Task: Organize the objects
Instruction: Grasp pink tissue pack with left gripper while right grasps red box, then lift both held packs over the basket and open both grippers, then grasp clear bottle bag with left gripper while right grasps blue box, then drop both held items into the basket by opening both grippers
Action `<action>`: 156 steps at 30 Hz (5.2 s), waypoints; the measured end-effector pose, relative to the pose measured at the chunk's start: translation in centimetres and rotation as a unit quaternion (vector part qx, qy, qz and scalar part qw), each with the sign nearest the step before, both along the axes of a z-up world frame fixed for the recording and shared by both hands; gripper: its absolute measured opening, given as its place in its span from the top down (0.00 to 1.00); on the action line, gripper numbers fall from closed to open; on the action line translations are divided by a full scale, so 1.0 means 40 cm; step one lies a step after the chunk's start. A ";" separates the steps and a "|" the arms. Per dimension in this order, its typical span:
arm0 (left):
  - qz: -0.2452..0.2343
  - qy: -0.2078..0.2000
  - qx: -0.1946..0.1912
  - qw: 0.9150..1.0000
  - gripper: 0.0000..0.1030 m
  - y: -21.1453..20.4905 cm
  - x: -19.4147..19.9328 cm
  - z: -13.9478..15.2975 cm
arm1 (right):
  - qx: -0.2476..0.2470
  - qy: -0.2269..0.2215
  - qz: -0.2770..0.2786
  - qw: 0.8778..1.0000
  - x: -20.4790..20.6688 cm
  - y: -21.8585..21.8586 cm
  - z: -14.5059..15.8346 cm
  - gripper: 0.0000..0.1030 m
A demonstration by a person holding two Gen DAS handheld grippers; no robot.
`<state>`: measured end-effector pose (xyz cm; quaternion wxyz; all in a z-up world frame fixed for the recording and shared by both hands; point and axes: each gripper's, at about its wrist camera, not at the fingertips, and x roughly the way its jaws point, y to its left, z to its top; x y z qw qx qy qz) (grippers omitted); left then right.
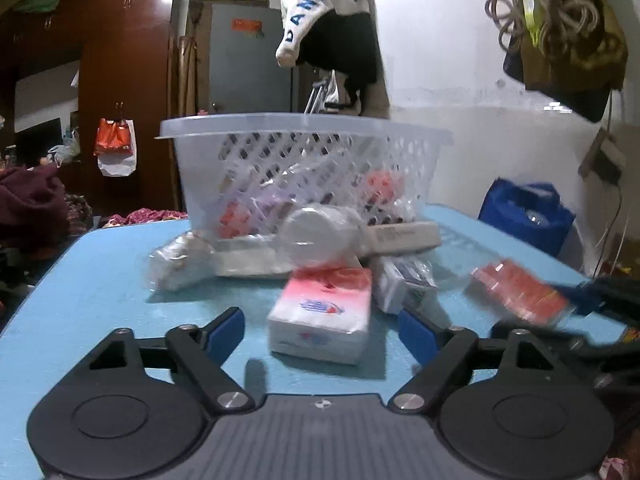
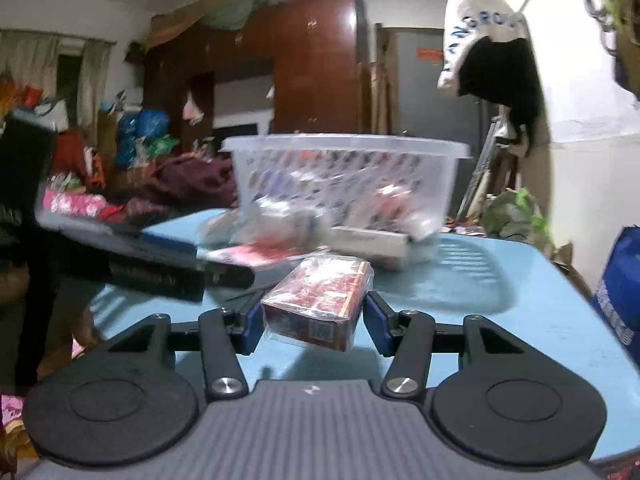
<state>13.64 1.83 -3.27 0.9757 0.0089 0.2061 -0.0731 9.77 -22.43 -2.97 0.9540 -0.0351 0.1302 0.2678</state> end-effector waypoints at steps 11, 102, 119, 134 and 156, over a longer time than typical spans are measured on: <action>0.013 -0.020 0.000 1.000 0.43 0.001 -0.056 -0.016 | 0.019 0.000 0.010 1.000 -0.019 -0.022 0.002 0.46; 0.010 0.061 0.003 0.998 0.25 0.126 0.130 0.037 | -0.095 0.145 0.060 0.983 0.224 0.135 0.001 0.33; -0.008 -0.009 -0.032 0.999 0.26 0.144 0.079 0.044 | 0.010 0.071 0.070 0.995 0.180 0.062 0.018 0.45; -0.006 -0.059 -0.029 0.998 0.26 0.141 0.045 0.050 | 0.044 -0.012 0.072 0.996 0.130 0.049 0.019 0.45; 0.024 -0.141 -0.085 0.986 0.22 0.133 0.246 0.324 | -0.025 -0.119 0.039 0.992 0.346 0.131 0.305 0.41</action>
